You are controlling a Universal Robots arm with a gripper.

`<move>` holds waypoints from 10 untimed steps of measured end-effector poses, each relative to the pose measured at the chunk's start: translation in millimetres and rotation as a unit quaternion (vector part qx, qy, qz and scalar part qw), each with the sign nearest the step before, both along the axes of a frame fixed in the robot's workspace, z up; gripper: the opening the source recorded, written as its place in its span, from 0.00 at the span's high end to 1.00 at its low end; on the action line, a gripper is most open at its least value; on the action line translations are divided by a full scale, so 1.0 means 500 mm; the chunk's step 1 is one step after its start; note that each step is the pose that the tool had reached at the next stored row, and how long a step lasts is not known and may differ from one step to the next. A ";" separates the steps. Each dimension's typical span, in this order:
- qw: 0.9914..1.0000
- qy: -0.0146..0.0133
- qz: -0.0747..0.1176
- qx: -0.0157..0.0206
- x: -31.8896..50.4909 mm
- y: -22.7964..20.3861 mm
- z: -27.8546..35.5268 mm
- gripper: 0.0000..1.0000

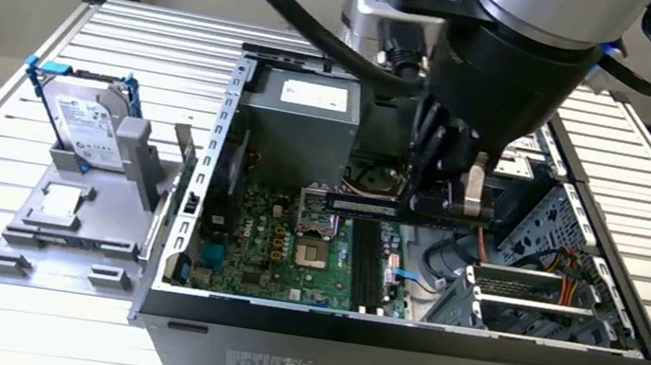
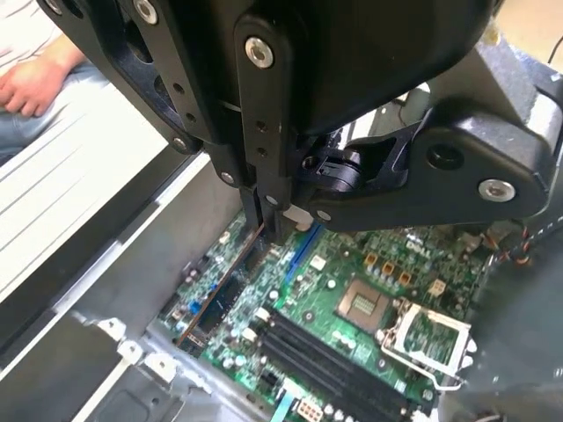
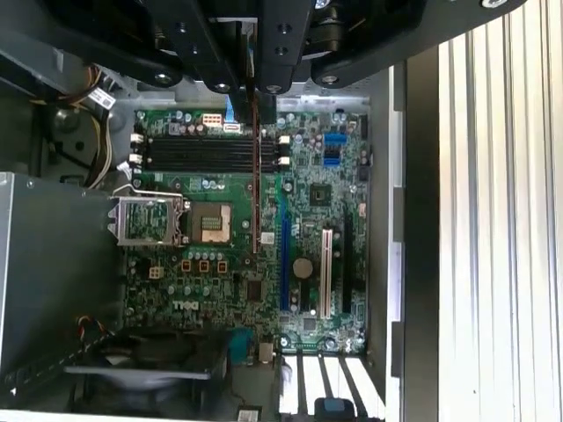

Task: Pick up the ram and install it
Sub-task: 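Pick up the ram and move it above insertion slot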

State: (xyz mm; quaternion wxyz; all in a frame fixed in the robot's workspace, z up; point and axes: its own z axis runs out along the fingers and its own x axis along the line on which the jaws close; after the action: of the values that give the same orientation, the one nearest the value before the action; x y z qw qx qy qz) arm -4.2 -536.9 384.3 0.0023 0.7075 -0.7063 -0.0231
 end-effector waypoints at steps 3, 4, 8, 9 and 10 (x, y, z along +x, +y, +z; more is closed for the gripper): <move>1.000 0.000 0.000 0.000 0.025 0.0001 0.000 1.00; 1.000 0.000 0.000 0.000 0.033 0.0001 0.000 1.00; 1.000 0.000 0.000 0.000 0.055 0.0001 0.000 1.00; 1.000 0.000 0.000 0.000 0.055 0.0001 0.000 1.00; 1.000 0.000 0.000 0.000 0.055 0.0001 0.000 1.00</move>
State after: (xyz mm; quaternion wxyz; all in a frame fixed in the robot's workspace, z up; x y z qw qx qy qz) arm 23.4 -536.8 384.3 0.0023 0.7075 -0.7063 -0.0230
